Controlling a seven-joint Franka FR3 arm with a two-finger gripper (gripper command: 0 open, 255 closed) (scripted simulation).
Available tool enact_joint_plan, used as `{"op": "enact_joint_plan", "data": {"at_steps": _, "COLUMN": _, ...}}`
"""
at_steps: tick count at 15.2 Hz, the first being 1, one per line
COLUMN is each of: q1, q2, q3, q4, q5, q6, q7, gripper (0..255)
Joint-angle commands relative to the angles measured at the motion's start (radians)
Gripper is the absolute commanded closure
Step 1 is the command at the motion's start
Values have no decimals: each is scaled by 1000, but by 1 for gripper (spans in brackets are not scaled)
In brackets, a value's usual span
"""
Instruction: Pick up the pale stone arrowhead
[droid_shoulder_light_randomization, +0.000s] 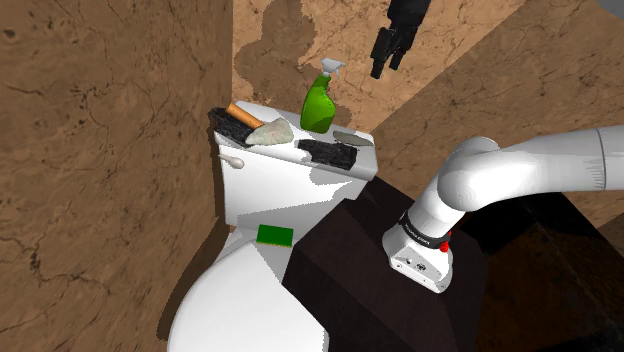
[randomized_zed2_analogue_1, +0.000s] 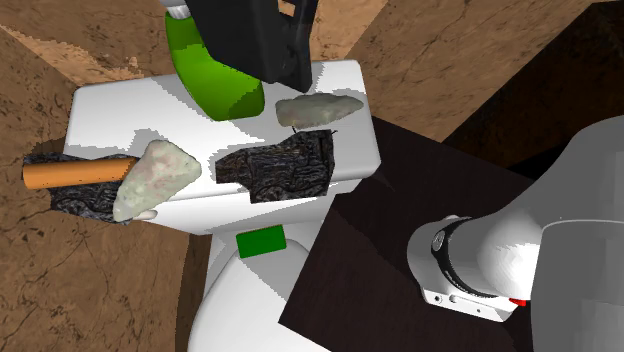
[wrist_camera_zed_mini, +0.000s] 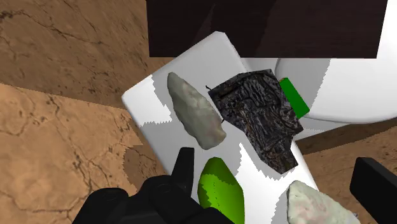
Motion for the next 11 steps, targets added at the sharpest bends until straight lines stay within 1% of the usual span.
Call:
{"op": "enact_joint_plan", "data": {"at_steps": 1, "q1": 0, "q2": 0, "q3": 0, "q4": 0, "q5": 0, "q6": 0, "q7": 0, "gripper": 0}}
{"op": "enact_joint_plan", "data": {"at_steps": 6, "q1": 7, "q2": 5, "q3": -92, "q4": -137, "q5": -45, "q6": 106, "q7": -134, "gripper": 0}}
{"op": "enact_joint_plan", "data": {"at_steps": 11, "q1": 3, "q2": 51, "q3": -187, "q4": -246, "q5": -100, "q6": 223, "q7": -268, "gripper": 0}}
